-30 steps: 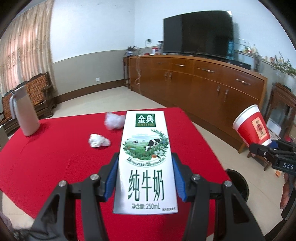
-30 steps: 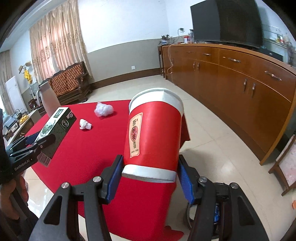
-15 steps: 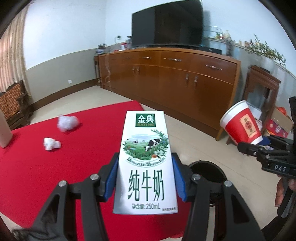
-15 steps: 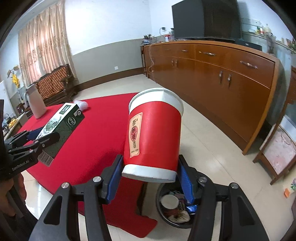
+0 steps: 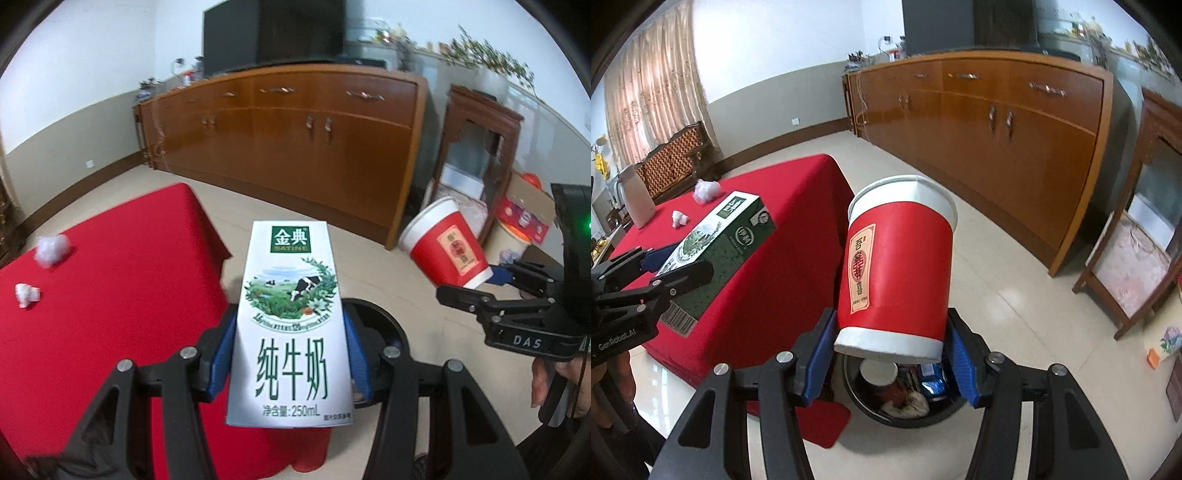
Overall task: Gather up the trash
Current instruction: 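Lift the milk carton and red cup and carry them toward the bucket, then open both tools to drop the carton and cup into the black bucket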
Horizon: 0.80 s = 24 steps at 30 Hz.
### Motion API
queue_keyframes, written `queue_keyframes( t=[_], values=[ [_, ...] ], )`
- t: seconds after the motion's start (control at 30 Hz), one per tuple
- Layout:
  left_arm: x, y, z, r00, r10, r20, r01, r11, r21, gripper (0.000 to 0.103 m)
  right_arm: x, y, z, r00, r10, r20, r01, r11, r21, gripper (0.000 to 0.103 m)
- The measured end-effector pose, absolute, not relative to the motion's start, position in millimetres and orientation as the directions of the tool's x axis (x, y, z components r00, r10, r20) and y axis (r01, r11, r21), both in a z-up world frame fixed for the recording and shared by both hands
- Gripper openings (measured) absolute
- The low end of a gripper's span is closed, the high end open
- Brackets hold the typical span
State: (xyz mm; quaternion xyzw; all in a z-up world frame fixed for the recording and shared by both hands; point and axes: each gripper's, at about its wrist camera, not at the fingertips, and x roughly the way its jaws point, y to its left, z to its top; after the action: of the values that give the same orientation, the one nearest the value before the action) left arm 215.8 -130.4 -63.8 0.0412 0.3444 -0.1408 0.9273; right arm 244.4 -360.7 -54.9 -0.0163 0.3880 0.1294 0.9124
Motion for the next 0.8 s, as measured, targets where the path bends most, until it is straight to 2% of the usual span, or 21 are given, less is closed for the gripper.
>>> queue_keyframes(
  t=[0.33,0.8],
  values=[
    [226.5,-182.3,-110.1,0.625,-0.262,-0.735,0.356,0.934,-0.030,0.055,252.2,-394.8,-106.8,0.587,0.209,-0.782,-0.261,0.963,0.062,0.059],
    [251.5,-207.7,-176.8,0.485,-0.251,-0.838,0.347,0.935,-0.079,0.055,283.9,-399.7,-197.0,0.441,0.163,-0.883,-0.408,0.912,-0.035,0.059]
  ],
)
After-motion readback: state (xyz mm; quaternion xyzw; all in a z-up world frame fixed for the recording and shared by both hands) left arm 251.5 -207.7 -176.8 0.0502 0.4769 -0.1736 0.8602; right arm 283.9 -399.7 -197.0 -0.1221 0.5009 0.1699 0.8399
